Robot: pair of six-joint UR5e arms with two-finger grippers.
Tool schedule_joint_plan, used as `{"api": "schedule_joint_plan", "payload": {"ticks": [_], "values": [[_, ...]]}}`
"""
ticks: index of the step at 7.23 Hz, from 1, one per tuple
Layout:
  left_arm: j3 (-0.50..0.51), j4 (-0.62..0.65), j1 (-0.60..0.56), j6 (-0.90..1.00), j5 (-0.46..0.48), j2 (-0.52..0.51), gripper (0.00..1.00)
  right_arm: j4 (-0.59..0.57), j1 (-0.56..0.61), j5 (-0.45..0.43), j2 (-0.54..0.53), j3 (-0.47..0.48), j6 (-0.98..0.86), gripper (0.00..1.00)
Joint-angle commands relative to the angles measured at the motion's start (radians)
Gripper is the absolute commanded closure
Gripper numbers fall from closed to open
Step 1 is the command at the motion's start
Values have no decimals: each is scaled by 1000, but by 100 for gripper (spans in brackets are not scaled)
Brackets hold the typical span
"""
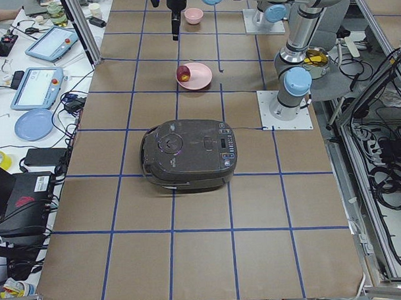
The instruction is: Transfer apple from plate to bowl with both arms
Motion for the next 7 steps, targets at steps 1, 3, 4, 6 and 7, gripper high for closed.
{"api": "schedule_joint_plan", "payload": {"ticks": [1,3,4,6,7], "values": [[0,0,0,0,-2,-2,0,0,2,-3,0,1,0,0],[-2,0,-2,-2,-6,0,0,2,2,-3,0,1,0,0],[-2,0,-5,-4,-6,1,0,2,2,-3,0,1,0,0],[-2,0,-26,-7,-2,0,0,2,3,-4,0,1,0,0],[-2,0,-26,-7,-3,1,0,5,3,-4,0,1,0,0]]}}
